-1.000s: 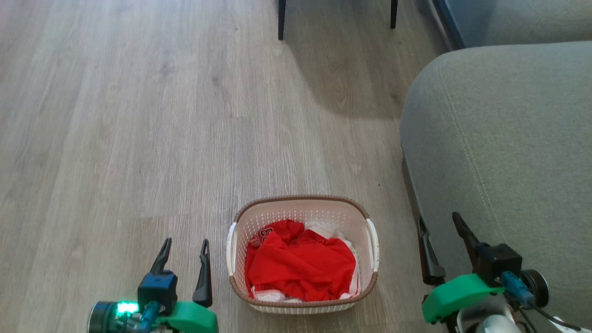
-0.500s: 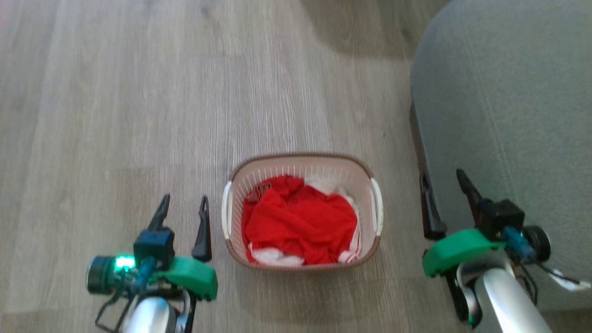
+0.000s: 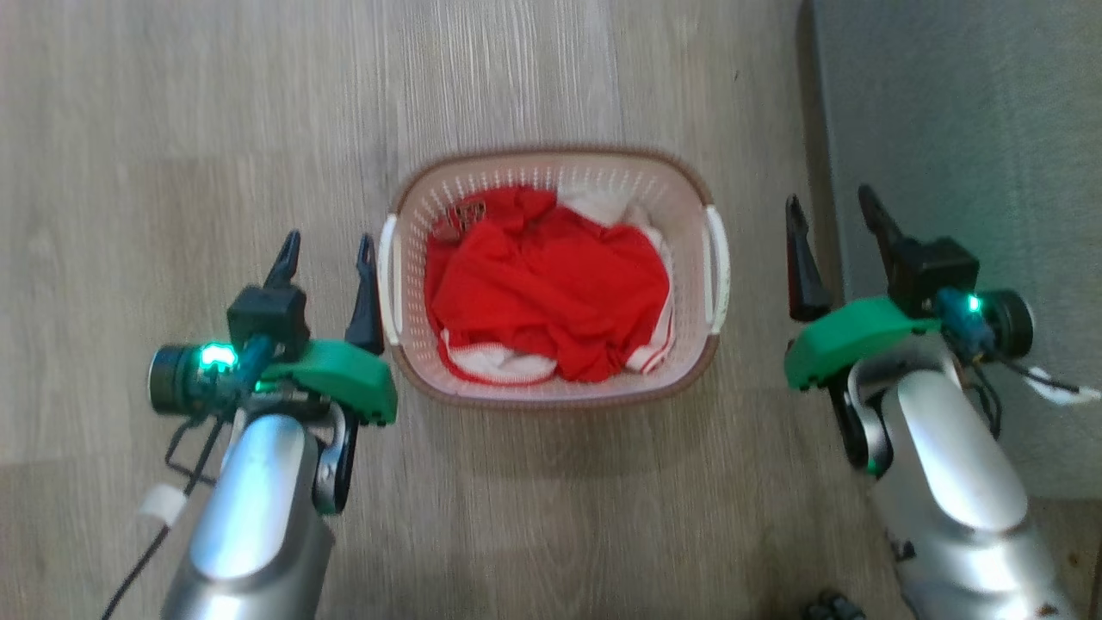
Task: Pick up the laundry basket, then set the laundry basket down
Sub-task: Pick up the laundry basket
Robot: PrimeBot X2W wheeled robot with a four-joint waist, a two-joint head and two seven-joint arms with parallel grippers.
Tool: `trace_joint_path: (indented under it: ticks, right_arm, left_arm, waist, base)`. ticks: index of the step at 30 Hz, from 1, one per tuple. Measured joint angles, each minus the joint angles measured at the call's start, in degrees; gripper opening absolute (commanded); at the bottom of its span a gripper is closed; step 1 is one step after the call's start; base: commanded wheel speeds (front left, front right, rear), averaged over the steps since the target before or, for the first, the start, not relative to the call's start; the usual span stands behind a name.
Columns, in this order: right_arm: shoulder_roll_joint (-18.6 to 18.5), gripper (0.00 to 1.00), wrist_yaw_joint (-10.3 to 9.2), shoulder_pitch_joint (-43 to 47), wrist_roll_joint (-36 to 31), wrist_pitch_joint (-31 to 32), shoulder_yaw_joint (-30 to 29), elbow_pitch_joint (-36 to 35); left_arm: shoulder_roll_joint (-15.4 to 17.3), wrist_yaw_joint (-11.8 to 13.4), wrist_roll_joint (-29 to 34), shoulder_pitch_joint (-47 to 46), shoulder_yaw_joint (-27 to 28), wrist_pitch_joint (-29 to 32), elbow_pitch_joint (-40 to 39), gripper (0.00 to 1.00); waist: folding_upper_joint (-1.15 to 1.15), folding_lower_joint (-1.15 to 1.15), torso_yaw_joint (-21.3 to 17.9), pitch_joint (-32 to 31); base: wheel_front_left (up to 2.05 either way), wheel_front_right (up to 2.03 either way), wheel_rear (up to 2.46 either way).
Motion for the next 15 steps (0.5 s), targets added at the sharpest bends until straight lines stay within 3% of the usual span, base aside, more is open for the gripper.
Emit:
trace_joint_path:
  ticks: [15]
  right_arm:
    - [-0.4,1.0,0.0,-10.7,-0.4,0.0,1.8,10.8]
  left_arm:
    - [-0.5,-0.9,-2.4,-11.0,-5.2,0.0,11.1,1.0]
  waist:
    - [0.0,-0.01,1.2,14.2]
  base:
    - [0.0,0.0,0.0]
